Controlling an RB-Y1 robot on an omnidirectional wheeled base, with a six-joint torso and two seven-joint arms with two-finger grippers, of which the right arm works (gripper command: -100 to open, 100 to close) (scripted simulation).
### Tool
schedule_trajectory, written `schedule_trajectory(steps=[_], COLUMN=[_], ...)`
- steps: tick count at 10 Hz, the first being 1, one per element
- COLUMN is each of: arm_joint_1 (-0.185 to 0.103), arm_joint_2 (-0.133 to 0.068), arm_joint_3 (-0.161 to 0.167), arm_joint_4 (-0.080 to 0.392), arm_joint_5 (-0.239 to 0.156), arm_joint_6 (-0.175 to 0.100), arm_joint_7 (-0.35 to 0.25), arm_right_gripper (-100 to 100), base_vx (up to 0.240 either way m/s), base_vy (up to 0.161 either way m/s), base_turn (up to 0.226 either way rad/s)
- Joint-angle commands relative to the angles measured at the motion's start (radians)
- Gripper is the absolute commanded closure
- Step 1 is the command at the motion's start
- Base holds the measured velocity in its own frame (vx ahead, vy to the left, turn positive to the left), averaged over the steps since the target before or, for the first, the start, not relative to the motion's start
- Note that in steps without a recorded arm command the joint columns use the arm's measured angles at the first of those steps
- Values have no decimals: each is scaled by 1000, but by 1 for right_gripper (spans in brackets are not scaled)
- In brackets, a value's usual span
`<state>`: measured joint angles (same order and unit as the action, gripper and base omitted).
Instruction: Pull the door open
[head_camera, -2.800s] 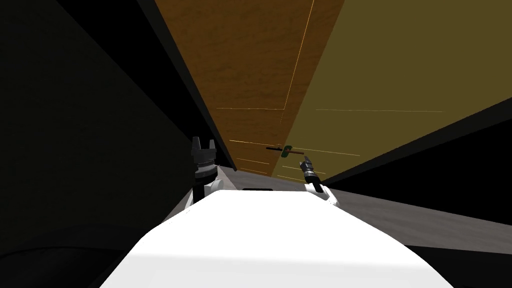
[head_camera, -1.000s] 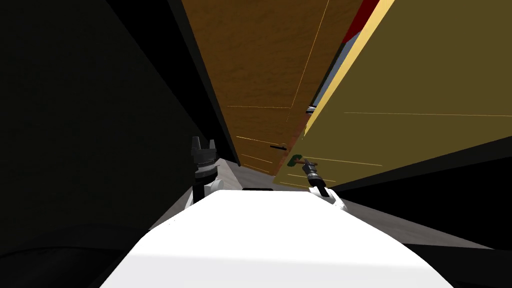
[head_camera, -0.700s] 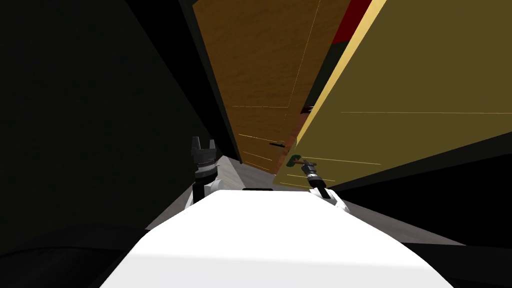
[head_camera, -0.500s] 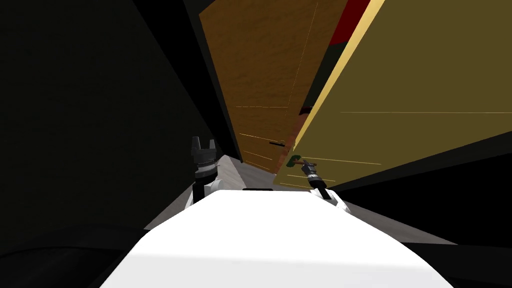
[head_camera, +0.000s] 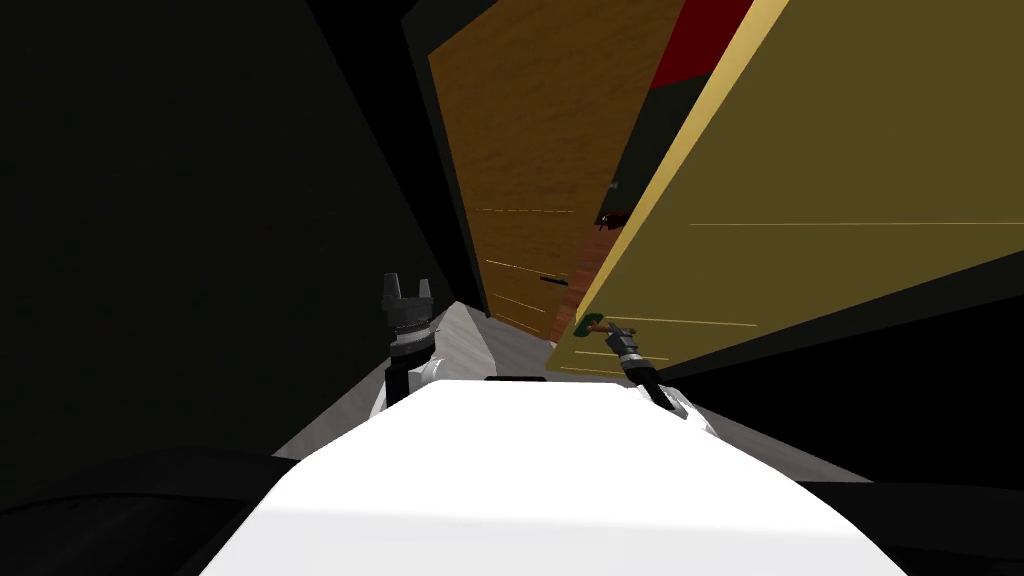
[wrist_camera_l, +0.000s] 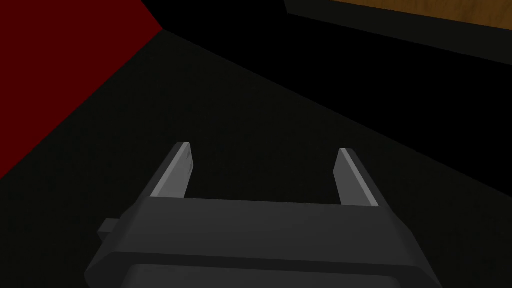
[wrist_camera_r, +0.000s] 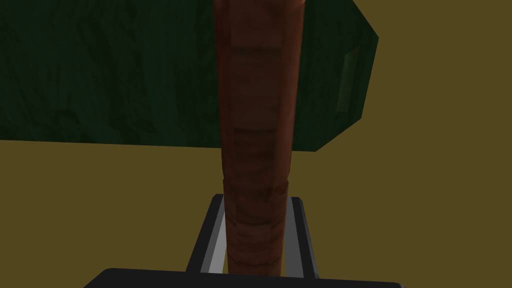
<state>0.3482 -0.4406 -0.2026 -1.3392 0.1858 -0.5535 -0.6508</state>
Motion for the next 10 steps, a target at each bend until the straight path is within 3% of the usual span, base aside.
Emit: schedule_trajectory(steps=[1, 3, 4, 5, 10], arm_joint_1=[19, 38, 33, 41, 57], arm_joint_2=[-10, -25, -23, -34, -67], arm_joint_3=[11, 17, 10, 15, 25], arm_joint_4=[-2, -5, -4, 4, 28], arm_joint_5=[5, 10, 7, 10, 17], arm_joint_6=[-32, -59, -43, -67, -135], arm_joint_7=[-17, -35, -28, -40, -71], arm_right_gripper=[100, 100, 100, 100, 100], base_vx=[-174, -194, -94, -174, -240], base_vy=[-42, -71, -38, -57, -70], base_turn=[120, 113, 25, 149, 165])
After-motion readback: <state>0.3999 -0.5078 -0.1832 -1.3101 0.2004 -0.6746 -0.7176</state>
